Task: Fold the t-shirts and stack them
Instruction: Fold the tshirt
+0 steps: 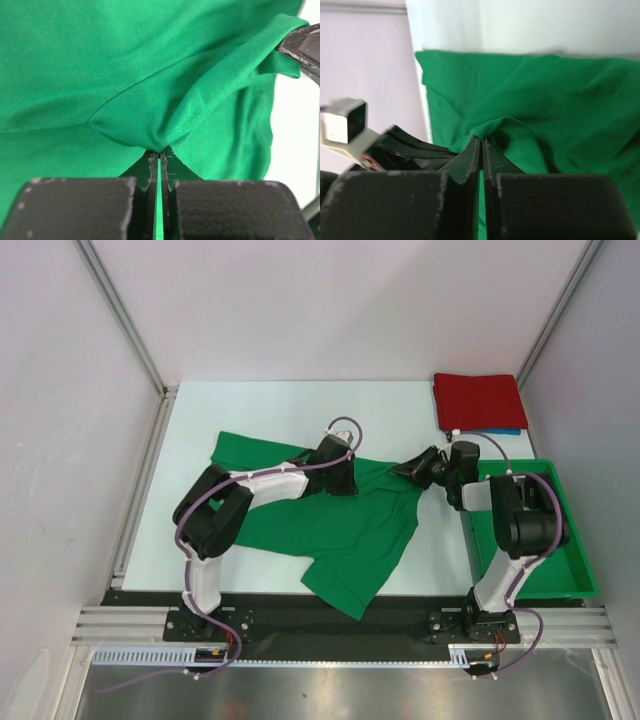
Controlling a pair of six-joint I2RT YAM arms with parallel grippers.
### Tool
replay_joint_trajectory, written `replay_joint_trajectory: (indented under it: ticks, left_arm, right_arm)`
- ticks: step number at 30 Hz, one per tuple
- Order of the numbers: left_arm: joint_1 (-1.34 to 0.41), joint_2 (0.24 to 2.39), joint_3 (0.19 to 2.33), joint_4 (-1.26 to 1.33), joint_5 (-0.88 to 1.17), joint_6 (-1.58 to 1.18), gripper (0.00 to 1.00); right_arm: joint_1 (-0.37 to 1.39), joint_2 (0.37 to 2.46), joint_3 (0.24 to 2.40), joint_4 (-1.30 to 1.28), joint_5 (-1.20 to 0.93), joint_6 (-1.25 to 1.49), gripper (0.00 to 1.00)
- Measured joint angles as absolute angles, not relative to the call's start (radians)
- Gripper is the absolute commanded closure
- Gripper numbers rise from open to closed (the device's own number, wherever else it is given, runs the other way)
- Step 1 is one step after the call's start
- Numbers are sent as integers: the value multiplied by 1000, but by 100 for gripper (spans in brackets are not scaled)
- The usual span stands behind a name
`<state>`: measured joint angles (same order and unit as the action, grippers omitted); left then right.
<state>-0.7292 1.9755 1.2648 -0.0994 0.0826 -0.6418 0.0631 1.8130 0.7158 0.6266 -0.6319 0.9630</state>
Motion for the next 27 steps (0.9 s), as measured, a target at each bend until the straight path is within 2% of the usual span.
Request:
replay_joint_trajectory:
  ticks: [8,23,27]
  left_arm:
    - [-715,1885,1289,-225,139,-532,99]
    - [-671,1884,1298,-387,353,-390,97]
    - [-671,1884,1298,-426,379,-353,91]
  right_arm:
    - [122,1537,691,328,-553,743,96]
    - [211,1351,536,94,-478,632,93]
    - [220,1333,521,79,-479,627,92]
